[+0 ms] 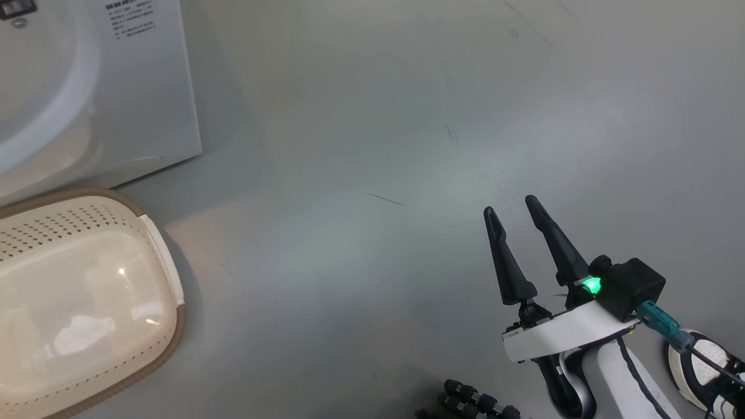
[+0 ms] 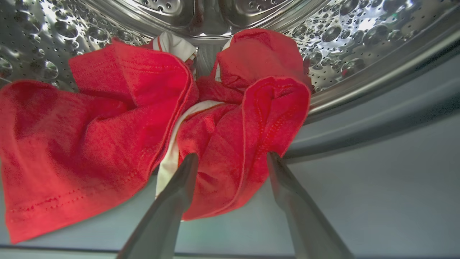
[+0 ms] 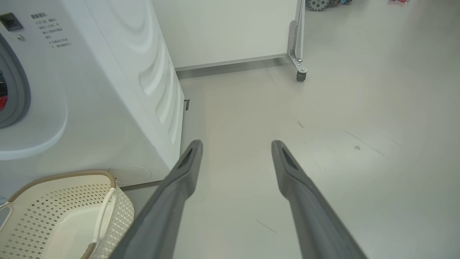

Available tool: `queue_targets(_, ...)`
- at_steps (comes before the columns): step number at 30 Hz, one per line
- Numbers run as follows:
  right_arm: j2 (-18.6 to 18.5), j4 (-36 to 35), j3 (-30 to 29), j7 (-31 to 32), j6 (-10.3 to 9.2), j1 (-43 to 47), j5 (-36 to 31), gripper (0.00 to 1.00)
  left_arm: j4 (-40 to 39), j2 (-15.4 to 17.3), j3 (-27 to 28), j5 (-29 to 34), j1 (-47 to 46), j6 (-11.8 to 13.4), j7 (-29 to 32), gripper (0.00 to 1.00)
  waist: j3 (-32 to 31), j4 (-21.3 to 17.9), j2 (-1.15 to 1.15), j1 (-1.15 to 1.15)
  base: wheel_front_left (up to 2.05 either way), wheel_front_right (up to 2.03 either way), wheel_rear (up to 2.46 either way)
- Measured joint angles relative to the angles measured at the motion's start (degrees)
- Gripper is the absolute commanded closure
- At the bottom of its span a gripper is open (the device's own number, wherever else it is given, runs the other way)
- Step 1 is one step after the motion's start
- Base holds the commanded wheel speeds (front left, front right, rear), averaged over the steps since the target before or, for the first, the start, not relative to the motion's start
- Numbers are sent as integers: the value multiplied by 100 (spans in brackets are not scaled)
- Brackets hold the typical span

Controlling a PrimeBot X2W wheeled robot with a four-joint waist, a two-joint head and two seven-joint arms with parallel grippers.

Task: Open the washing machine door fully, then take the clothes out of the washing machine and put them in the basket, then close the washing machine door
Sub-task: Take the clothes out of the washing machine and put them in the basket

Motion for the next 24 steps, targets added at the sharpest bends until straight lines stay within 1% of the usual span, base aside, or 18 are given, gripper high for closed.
queue_targets(4, 3, -35, 56, -1, -23, -92, 46, 0, 127, 4, 19, -3, -158, 1, 88, 0, 71, -50, 0, 0, 0, 0, 0)
queue_targets(5, 5, -66, 56, -1, -59, -96, 178, 0, 200, 4, 4, -3, -269, 12, 103, 0, 103, -68, 0, 0, 0, 0, 0)
queue_targets(7, 5, -67, 59, -1, -60, -99, 216, 0, 304, 4, 5, -2, -349, 59, 113, 0, 121, -81, 0, 0, 0, 0, 0)
queue_targets(9, 5, -67, 80, -1, -100, -116, 216, 0, 409, 4, 11, -2, -391, 107, 181, 0, 135, -92, 0, 0, 0, 0, 0)
queue_targets(13, 8, -71, 115, -1, -104, -163, 200, 0, 552, 25, -3, 29, -492, 155, 209, 0, 160, -113, 0, 0, 0, 0, 0)
queue_targets(17, 8, -86, 140, -2, -149, -180, 182, 0, 699, 40, -19, 67, -592, 202, 229, 0, 174, -125, 0, 0, 0, 0, 0)
queue_targets(24, 8, -86, 170, -2, -160, -180, 180, 0, 896, 67, -37, 101, -693, 211, 280, 0, 178, -135, 0, 0, 0, 0, 0)
